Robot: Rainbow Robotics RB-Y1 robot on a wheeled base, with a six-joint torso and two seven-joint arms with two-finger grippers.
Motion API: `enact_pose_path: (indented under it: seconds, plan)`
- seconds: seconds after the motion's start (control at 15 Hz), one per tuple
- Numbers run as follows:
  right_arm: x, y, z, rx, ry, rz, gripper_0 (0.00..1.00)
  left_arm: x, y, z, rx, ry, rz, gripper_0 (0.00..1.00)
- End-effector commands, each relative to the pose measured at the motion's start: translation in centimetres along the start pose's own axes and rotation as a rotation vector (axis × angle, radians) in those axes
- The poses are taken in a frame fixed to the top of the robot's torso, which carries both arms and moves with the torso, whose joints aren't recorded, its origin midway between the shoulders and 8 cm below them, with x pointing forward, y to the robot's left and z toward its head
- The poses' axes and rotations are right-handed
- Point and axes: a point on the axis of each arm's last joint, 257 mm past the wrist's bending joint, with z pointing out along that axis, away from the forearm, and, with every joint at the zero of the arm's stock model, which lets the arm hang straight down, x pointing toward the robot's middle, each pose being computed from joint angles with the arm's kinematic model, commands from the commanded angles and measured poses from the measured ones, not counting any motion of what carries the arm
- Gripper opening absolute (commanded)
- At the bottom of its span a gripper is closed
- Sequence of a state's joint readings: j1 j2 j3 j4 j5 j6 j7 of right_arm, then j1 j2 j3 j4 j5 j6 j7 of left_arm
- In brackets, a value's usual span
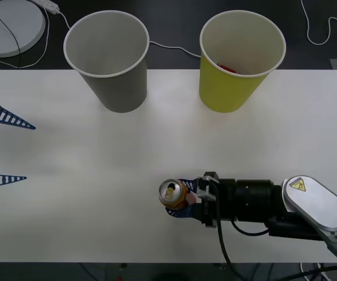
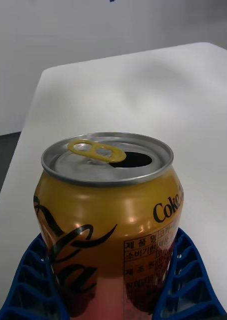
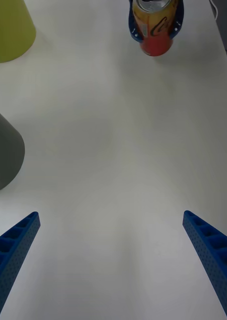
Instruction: Put the can into the green bin and the plastic bottle into the gray bin
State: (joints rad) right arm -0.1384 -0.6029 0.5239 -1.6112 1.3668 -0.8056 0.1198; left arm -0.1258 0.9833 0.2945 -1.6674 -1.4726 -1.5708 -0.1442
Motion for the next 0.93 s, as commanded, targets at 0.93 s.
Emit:
enact_pose_path:
  seconds: [0.93]
  plan:
    - [-6.2,-5.9,-16.8,0.22,0.431,0.353,0.0,0.0,0.0,0.0,0.0,0.0,0.0,1.0]
